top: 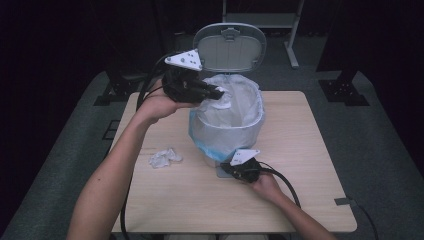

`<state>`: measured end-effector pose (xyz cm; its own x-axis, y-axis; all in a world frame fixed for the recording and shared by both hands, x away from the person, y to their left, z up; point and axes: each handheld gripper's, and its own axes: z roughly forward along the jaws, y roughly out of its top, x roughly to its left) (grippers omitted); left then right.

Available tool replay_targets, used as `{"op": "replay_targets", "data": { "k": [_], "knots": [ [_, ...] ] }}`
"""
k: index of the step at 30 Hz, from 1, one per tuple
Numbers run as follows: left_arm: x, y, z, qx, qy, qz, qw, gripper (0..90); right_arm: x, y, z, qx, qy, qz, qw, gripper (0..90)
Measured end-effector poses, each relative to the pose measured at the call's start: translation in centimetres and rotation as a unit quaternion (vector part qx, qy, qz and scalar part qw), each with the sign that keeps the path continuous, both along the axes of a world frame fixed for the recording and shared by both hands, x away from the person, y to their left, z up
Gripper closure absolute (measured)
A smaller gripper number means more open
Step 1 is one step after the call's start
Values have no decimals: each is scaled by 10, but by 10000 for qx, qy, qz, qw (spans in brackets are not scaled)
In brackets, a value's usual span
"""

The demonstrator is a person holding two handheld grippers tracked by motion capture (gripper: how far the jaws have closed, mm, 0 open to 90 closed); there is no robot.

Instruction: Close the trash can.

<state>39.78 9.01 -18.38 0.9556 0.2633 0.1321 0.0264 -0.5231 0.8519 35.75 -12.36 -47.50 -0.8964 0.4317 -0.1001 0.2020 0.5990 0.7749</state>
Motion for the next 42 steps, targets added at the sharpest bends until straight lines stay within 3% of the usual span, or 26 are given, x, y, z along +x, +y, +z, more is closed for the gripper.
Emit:
{"op": "replay_targets", "data": {
  "k": [12, 21, 30, 35, 42],
  "knots": [
    [19, -21, -2, 132, 111, 72, 9998, 822, 0, 0, 0, 7, -8, 7, 10000, 900],
    [32, -33, -6, 210, 157, 205, 9994, 733, 0, -1, 0, 14, -13, 10, 10000, 900],
    [34, -34, -8, 209, 203, 292, 9991, 647, 0, -1, -1, 17, -27, 24, 10000, 900],
    [35, -32, -7, 202, 247, 343, 9989, 530, 0, -1, -1, 18, -29, 27, 10000, 900],
    [33, -27, -7, 133, 249, 340, 9990, 514, 0, -1, -1, 26, -22, 22, 10000, 900]
  ]
}}
